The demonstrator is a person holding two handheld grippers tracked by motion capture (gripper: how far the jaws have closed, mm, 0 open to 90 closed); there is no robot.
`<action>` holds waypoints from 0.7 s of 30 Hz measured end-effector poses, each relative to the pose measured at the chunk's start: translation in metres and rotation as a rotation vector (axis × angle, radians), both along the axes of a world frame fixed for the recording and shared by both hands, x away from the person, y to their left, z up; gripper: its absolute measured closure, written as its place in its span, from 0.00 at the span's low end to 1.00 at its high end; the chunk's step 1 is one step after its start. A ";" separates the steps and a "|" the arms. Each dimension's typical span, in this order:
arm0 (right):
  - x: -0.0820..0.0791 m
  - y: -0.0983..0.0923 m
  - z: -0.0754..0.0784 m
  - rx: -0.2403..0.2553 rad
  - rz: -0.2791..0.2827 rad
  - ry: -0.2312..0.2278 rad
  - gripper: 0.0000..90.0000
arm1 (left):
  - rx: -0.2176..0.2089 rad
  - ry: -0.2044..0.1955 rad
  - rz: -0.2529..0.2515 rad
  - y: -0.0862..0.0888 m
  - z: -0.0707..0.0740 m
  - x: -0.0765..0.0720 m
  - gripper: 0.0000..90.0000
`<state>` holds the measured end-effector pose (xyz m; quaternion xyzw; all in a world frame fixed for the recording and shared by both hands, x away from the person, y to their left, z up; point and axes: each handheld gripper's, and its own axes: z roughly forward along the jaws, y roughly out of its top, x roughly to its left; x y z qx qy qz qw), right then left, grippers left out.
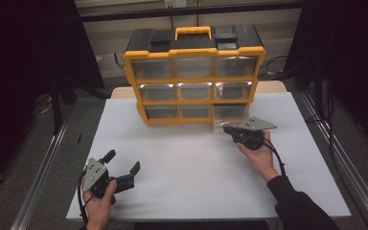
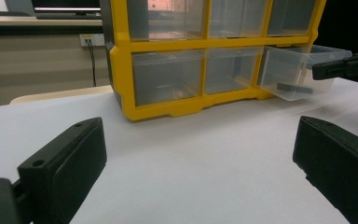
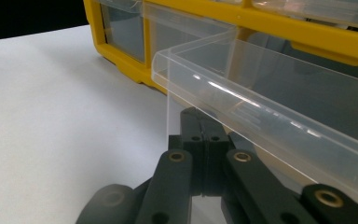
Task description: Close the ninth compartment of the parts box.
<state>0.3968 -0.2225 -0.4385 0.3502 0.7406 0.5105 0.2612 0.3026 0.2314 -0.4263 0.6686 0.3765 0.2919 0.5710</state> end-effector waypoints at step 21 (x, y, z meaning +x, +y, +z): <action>0.003 0.000 -0.004 -0.009 -0.019 -0.012 1.00 | -0.007 0.001 -0.001 0.000 0.000 0.000 0.03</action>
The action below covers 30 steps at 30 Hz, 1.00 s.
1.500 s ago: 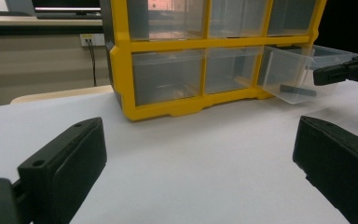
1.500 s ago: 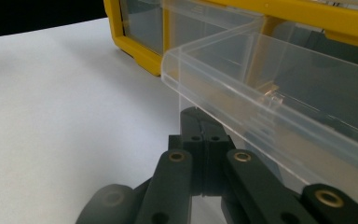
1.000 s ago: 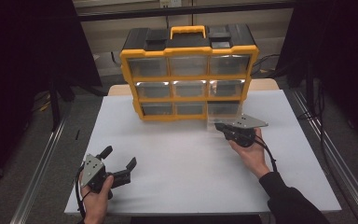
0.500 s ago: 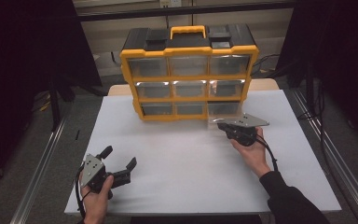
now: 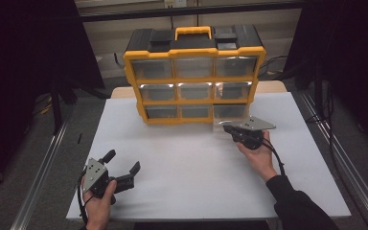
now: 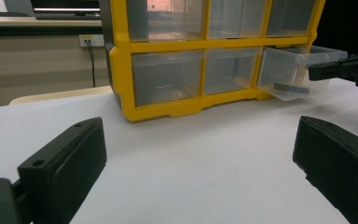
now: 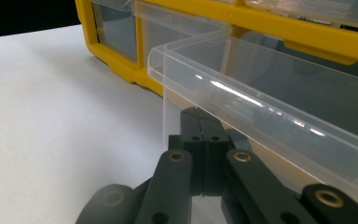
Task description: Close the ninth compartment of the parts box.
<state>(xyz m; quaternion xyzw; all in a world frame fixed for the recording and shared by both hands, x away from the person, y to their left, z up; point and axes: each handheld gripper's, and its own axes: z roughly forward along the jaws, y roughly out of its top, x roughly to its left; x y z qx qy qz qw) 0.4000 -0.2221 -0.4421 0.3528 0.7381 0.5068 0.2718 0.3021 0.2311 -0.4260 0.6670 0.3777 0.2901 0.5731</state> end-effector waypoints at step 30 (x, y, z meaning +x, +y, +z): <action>0.014 -0.004 0.003 0.012 -0.030 0.018 1.00 | 0.006 -0.002 0.001 0.000 0.000 0.001 0.03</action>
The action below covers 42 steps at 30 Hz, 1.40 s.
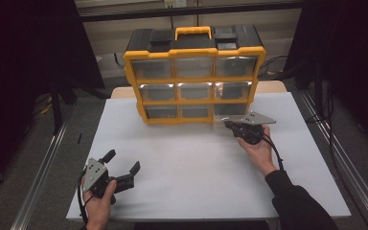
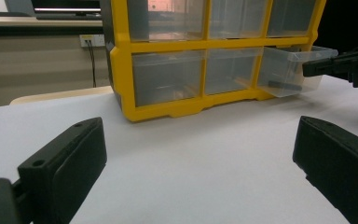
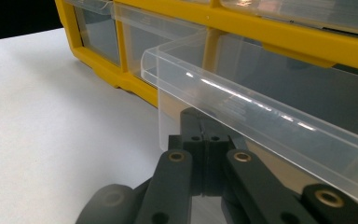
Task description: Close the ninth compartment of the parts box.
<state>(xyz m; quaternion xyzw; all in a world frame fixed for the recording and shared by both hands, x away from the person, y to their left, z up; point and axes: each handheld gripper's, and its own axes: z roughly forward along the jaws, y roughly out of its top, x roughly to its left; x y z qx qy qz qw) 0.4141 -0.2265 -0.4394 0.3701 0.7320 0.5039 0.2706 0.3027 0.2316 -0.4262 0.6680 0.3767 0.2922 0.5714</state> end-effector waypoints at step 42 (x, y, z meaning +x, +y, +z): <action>0.016 -0.001 0.001 -0.005 -0.053 -0.011 1.00 | -0.009 0.003 0.001 0.000 0.000 0.000 0.03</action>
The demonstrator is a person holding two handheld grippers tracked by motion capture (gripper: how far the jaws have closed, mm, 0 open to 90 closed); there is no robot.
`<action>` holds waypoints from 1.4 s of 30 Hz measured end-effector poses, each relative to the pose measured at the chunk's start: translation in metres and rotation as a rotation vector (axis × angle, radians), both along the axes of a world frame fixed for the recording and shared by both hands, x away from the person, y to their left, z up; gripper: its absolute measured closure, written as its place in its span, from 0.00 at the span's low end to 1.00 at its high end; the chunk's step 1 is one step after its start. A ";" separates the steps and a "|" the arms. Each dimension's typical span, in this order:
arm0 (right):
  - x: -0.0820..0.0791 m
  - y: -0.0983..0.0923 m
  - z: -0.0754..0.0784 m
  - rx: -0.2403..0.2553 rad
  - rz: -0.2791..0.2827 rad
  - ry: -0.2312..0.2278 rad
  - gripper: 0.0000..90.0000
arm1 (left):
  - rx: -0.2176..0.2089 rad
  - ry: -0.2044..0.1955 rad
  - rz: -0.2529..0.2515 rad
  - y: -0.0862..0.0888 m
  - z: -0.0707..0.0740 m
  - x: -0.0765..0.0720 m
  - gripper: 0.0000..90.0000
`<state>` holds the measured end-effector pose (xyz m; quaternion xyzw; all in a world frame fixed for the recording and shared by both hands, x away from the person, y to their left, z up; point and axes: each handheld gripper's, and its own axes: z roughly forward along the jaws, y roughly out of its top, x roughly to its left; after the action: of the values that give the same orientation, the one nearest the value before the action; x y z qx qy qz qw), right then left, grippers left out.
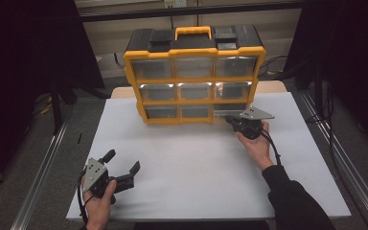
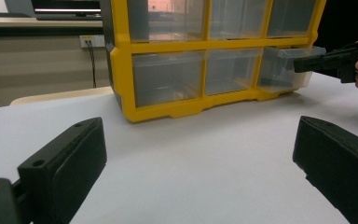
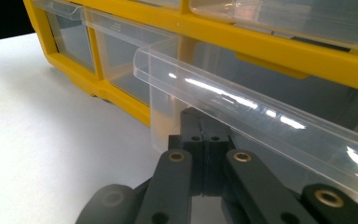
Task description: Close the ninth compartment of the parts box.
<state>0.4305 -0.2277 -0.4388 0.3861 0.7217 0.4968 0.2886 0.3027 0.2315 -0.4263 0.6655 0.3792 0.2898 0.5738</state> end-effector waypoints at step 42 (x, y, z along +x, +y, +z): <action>0.013 0.002 -0.001 0.003 -0.024 -0.008 1.00 | 0.008 -0.001 -0.003 0.000 0.000 0.000 0.03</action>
<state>0.4438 -0.2262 -0.4402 0.3929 0.7152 0.4959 0.2968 0.3032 0.2317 -0.4266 0.6684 0.3767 0.2909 0.5717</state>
